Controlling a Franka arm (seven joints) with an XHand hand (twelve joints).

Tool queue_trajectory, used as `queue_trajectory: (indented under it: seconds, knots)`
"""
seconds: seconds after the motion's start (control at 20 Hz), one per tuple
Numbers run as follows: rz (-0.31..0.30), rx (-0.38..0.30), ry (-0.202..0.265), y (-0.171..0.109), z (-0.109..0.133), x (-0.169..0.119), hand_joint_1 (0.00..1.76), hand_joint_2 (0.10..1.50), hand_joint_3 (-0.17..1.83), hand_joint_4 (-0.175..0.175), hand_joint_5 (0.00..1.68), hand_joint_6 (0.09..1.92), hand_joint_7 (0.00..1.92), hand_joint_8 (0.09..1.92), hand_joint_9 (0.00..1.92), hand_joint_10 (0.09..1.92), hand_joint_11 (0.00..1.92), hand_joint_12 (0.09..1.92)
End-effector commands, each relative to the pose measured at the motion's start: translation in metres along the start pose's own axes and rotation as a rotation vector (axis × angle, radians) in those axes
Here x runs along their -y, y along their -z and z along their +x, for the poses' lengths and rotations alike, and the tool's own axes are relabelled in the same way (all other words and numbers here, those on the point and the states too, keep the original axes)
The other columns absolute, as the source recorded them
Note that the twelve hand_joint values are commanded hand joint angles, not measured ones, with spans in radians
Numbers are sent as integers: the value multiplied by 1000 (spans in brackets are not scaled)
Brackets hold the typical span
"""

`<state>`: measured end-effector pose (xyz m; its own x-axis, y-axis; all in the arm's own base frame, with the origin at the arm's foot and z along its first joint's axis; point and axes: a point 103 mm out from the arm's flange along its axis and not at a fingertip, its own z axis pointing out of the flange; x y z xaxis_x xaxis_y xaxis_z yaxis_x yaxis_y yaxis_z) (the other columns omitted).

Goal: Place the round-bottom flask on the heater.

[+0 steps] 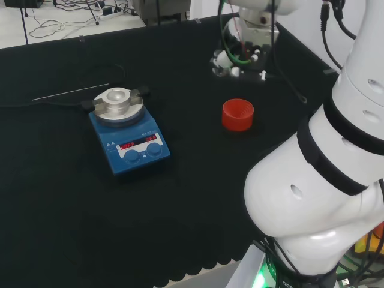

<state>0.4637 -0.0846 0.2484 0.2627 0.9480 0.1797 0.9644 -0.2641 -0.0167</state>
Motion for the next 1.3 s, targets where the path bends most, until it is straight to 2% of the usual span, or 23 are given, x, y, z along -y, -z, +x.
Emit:
queue_trajectory:
  seconds: [0.05, 0.75, 1.3]
  knots:
    - [65, 31, 89, -2, 68, -14, 1131, 634, 794, 46, 1174, 915, 463, 685, 663, 595, 391, 1335]
    - [128, 46, 247, -21, 173, -34, 1132, 629, 802, 44, 1177, 914, 462, 685, 663, 595, 397, 1332]
    - [182, 54, 322, -42, 223, -31, 1133, 623, 810, 45, 1179, 914, 461, 685, 664, 595, 402, 1330]
